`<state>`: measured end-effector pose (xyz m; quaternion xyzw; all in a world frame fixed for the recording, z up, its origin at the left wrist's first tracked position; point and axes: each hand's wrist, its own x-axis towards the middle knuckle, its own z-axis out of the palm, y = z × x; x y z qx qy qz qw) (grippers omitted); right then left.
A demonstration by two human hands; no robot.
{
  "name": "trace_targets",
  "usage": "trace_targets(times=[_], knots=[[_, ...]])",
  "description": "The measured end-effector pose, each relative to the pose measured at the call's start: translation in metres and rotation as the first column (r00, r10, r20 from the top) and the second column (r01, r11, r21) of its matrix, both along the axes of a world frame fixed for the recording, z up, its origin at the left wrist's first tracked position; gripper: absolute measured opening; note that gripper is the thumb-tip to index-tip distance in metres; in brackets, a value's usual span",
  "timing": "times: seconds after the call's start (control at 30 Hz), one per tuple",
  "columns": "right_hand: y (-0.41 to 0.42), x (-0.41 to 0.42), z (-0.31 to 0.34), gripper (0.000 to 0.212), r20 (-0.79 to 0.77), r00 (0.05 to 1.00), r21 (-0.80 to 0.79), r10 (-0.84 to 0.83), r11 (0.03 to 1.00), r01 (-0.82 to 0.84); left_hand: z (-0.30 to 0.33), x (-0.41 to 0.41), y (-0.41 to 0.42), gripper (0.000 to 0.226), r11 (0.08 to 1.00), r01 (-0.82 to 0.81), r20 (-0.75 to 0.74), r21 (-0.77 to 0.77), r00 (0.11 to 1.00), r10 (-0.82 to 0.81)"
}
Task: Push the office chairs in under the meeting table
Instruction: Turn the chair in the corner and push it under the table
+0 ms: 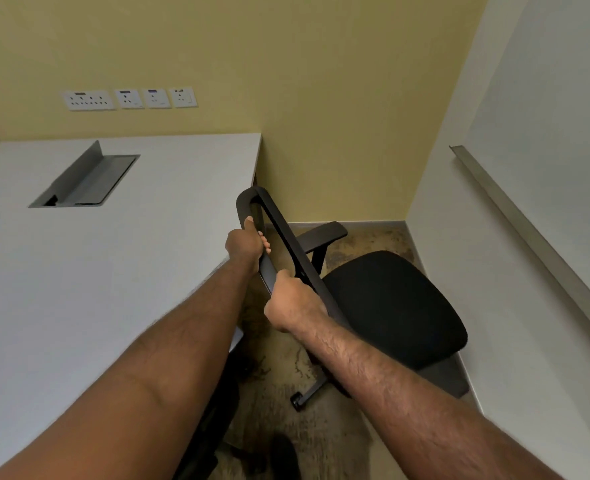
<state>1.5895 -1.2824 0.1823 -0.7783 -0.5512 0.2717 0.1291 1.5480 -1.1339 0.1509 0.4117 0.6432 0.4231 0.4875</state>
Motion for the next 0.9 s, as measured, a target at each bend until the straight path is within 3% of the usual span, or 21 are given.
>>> trace_targets(times=[0.2,0.3,0.37,0.43,0.5,0.57,0.7,0.8,0.9], knots=[[-0.033,0.013,0.002,0.033,0.102,0.994,0.021,0.034,0.999,-0.036,0.000,0.002,-0.031,0.049,0.999,-0.005,0.029,-0.046,1.000,0.006],[-0.042,0.017,0.002,0.033,0.182,0.983,0.061,0.039,0.997,-0.050,0.004,-0.004,-0.031,0.042,0.997,0.036,-0.238,0.062,0.971,-0.020],[-0.046,0.018,0.000,0.038,0.265,0.964,0.139,0.026,0.988,-0.065,0.010,-0.020,-0.026,0.035,0.939,0.195,-0.503,0.284,0.864,-0.027],[-0.046,0.016,-0.005,0.046,0.313,0.950,0.195,-0.006,0.979,-0.058,0.014,-0.041,-0.013,0.032,0.759,0.518,-0.778,0.395,0.628,-0.023],[-0.045,0.013,-0.007,0.049,0.300,0.952,0.178,-0.054,0.984,0.000,0.014,-0.059,0.003,0.029,0.502,0.818,-0.939,0.281,0.342,-0.032],[-0.044,0.014,-0.008,0.041,0.257,0.962,0.128,-0.093,0.990,0.062,0.019,-0.065,0.016,0.029,0.323,0.937,-0.982,0.135,0.170,-0.083],[-0.046,0.017,-0.009,0.031,0.216,0.972,0.114,-0.091,0.991,0.067,0.030,-0.054,0.029,0.034,0.301,0.947,-0.971,-0.108,-0.036,-0.235],[-0.048,0.019,-0.008,0.029,0.211,0.973,0.109,-0.096,0.991,0.075,0.032,-0.053,0.038,0.041,0.297,0.944,-0.962,-0.143,-0.062,-0.267],[-0.053,0.022,-0.007,0.024,0.209,0.974,0.080,-0.087,0.994,0.071,0.032,-0.060,0.042,0.038,0.214,0.968,-0.964,-0.129,-0.072,-0.258]])
